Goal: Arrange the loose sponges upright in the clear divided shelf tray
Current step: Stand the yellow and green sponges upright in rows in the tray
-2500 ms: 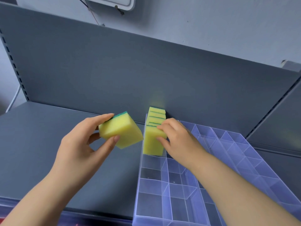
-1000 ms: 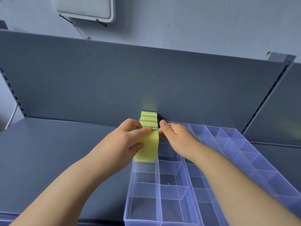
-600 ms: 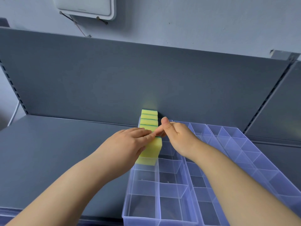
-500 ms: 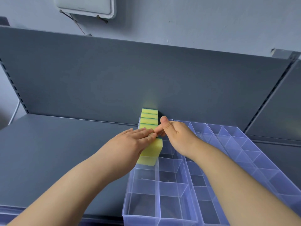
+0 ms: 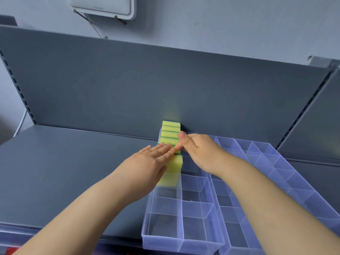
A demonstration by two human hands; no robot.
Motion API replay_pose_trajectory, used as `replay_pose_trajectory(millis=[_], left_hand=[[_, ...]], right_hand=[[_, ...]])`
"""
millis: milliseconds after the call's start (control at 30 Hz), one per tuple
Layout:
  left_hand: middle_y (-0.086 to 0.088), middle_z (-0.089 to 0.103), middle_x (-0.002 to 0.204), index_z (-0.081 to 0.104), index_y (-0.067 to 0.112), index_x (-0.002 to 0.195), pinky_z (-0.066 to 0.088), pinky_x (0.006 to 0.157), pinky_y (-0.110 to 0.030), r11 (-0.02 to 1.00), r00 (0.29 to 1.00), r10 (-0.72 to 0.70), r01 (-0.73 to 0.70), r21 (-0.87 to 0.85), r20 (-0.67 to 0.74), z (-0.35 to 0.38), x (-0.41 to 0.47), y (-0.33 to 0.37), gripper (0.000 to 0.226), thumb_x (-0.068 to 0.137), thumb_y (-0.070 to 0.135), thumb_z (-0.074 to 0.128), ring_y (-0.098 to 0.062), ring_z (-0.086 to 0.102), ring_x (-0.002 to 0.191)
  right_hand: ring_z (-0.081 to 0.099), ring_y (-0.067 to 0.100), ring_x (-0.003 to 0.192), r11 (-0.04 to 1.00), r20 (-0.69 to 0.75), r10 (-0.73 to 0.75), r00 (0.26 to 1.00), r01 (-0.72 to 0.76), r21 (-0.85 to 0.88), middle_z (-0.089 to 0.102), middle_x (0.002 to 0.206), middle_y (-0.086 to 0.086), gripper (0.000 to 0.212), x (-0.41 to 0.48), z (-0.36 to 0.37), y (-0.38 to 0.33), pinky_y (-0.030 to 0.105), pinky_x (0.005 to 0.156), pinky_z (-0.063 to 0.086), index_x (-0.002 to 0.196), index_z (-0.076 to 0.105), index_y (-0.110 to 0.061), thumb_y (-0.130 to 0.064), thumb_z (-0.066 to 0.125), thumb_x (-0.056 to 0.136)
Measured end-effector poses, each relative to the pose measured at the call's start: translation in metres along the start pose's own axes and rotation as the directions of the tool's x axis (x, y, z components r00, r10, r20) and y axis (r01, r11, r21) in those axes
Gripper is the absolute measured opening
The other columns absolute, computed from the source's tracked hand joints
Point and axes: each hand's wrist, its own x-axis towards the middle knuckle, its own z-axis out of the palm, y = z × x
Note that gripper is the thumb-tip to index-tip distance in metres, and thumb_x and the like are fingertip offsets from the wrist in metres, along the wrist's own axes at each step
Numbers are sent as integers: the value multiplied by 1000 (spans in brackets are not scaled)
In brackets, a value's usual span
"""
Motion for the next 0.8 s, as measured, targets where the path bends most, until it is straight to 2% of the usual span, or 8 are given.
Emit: replay_pose_trajectory(millis=[167, 267, 400, 467, 533, 633, 733, 800], left_hand=[[-3, 63, 122, 63, 10, 120, 40, 92, -34, 998, 995, -53, 56, 36, -79, -3, -1, -5, 52, 88, 36, 32, -19, 61, 111], [-3, 65, 118, 65, 10, 116, 39, 91, -29, 997, 994, -67, 70, 25, -86, -5, -4, -2, 51, 88, 35, 31, -16, 65, 103], [-6, 55, 133, 55, 10, 129, 27, 102, -34, 994, 999, -52, 51, -92, -10, -8, -3, -5, 61, 88, 40, 20, -22, 57, 117], [-7, 63, 122, 63, 8, 119, 40, 93, -37, 998, 999, -39, 37, -58, -31, -6, -3, -10, 54, 88, 36, 29, -23, 63, 108], [-4, 67, 116, 67, 10, 114, 49, 85, -37, 999, 1000, -20, 20, -29, -14, -11, -3, -13, 51, 87, 37, 32, -20, 65, 104], [-2, 68, 113, 69, 16, 110, 52, 83, -38, 999, 999, 35, -35, -37, 6, -23, -9, -14, 51, 85, 40, 32, -18, 66, 101], [1, 70, 106, 72, 21, 104, 53, 81, -38, 993, 992, 109, -112, -46, -65, -33, -15, -15, 47, 85, 41, 33, -16, 68, 95], [3, 70, 105, 71, 22, 104, 54, 81, -36, 981, 980, 159, -170, -91, -117, -38, -20, -12, 45, 86, 40, 34, -16, 67, 93]], right_hand=[[53, 19, 89, 941, 132, -21, 991, 64, -332, 56, 85, -1, 46, -11, -9, -3, 39, 85, 44, 79, 56, -13, -49, 31, 94], [51, 12, 108, 915, 152, -1, 988, 62, -399, 58, 112, -7, 35, -24, -10, -2, 34, 95, 42, 106, 62, -23, -44, 37, 94], [44, 6, 119, 922, 79, 49, 996, -15, -387, 50, 130, -14, 36, -44, -4, -10, 23, 99, 35, 124, 54, -28, -43, 40, 94], [41, 3, 121, 922, 36, 61, 997, -43, -384, 46, 133, -16, 37, -50, 2, -15, 16, 96, 31, 127, 51, -28, -43, 40, 95], [40, 2, 123, 925, -18, 70, 997, -72, -373, 43, 137, -17, 39, -53, 8, -21, 15, 97, 29, 130, 48, -28, -43, 40, 94], [38, 2, 125, 931, -99, 73, 992, -103, -350, 41, 138, -19, 40, -58, 15, -33, 21, 103, 32, 131, 48, -29, -44, 41, 94], [38, -3, 123, 950, -219, 103, 970, -161, -267, 44, 133, -21, 38, -74, 18, -41, 12, 99, 28, 128, 51, -30, -41, 44, 93], [42, -12, 113, 965, -352, 132, 927, -200, -167, 50, 122, -25, 32, -93, 21, -42, 5, 96, 29, 122, 57, -29, -35, 49, 92]])
